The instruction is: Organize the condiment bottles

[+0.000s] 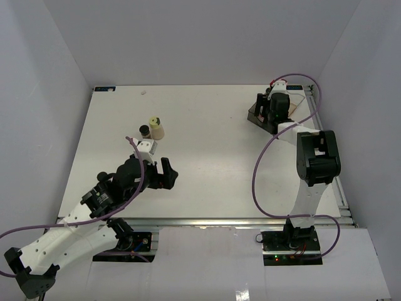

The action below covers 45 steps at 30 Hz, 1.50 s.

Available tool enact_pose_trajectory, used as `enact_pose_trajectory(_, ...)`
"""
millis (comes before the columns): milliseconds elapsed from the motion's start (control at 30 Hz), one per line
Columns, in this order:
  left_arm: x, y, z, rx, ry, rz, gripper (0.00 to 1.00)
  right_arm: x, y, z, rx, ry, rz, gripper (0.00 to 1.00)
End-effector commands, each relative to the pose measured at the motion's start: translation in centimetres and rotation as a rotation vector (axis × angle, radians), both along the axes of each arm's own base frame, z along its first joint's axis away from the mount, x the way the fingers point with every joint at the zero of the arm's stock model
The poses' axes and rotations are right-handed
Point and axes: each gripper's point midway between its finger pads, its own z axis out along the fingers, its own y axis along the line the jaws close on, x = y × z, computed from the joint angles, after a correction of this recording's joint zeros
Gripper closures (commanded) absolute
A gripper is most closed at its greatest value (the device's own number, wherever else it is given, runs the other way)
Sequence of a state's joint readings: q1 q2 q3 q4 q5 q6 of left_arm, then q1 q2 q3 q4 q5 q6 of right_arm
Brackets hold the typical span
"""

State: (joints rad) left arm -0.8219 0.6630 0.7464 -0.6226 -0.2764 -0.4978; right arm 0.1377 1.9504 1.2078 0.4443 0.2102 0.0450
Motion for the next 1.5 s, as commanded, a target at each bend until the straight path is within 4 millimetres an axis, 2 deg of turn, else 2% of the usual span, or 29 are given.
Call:
enact_pose_trajectory(0, -0.1, 0.3, 0.5, -0.016, -0.017, 0.013, 0.02, 1.0, -0.5, 6.5, 0.001, -0.113, -0.021, 0.14)
enact_pose_trajectory(100, 0.4, 1.3, 0.8, -0.007, -0.026, 0.081, 0.02, 0.4, -0.6, 9.7, -0.001, -0.134, -0.018, 0.13)
enact_pose_trajectory(200, 1.4, 3.4, 1.0, 0.043, -0.013, 0.223, 0.02, -0.6, -0.2, 12.6, 0.011, -0.11, 0.006, 0.13)
enact_pose_trajectory(267, 2.0, 5.1, 0.8, 0.099, 0.019, 0.352, 0.02, -2.0, 0.0, 13.4, 0.037, -0.049, 0.013, 0.13)
enact_pose_trajectory(300, 2.2, 6.2, 0.2, 0.166, 0.04, 0.411, 0.02, -3.0, 0.2, 13.0, 0.045, -0.002, 0.017, 0.13)
enact_pose_trajectory(400, 2.6, 6.9, 1.0, 0.172, 0.084, 0.526, 0.02, -6.2, 1.9, 15.3, 0.106, -0.023, 0.087, 0.13)
enact_pose_trajectory(567, 3.9, 7.7, 2.5, 0.123, 0.101, 0.611, 0.02, -10.6, 4.8, 14.6, 0.157, 0.01, 0.195, 0.13)
enact_pose_trajectory(667, 5.0, 8.8, 3.4, 0.118, 0.103, 0.649, 0.02, -12.8, 6.8, 14.7, 0.169, 0.025, 0.252, 0.13)
enact_pose_trajectory(767, 6.7, 9.7, 2.9, 0.119, 0.156, 0.66, 0.02, -15.3, 9.2, 14.7, 0.151, 0.011, 0.324, 0.13)
enact_pose_trajectory(833, 8.0, 11.0, 2.2, 0.115, 0.19, 0.683, 0.02, -15.9, 9.9, 14.7, 0.131, 0.004, 0.339, 0.12)
enact_pose_trajectory(867, 8.4, 11.0, 1.6, 0.085, 0.233, 0.663, 0.02, -16.0, 10.1, 14.7, 0.119, 0.004, 0.338, 0.12)
enact_pose_trajectory(933, 8.9, 12.2, 1.1, 0.061, 0.274, 0.696, 0.02, -16.2, 10.3, 15.0, 0.111, 0.006, 0.343, 0.12)
enact_pose_trajectory(967, 9.0, 13.4, 1.1, 0.051, 0.28, 0.743, 0.02, -16.2, 10.4, 15.2, 0.114, 0.003, 0.345, 0.12)
enact_pose_trajectory(1100, 8.8, 16.2, 1.9, -0.01, 0.261, 0.806, 0.02, -16.5, 10.6, 15.3, 0.12, -0.009, 0.355, 0.12)
enact_pose_trajectory(1200, 8.4, 18.4, 1.1, -0.027, 0.313, 0.855, 0.02, -16.4, 10.9, 15.4, 0.127, -0.017, 0.368, 0.12)
enact_pose_trajectory(1267, 7.7, 20.9, -0.3, -0.016, 0.376, 0.946, 0.02, -16.2, 10.9, 15.2, 0.126, -0.014, 0.366, 0.12)
enact_pose_trajectory(1467, 5.6, 24.3, -3.2, -0.044, 0.478, 1.125, 0.05, -16.2, 10.9, 14.9, 0.121, -0.003, 0.363, 0.12)
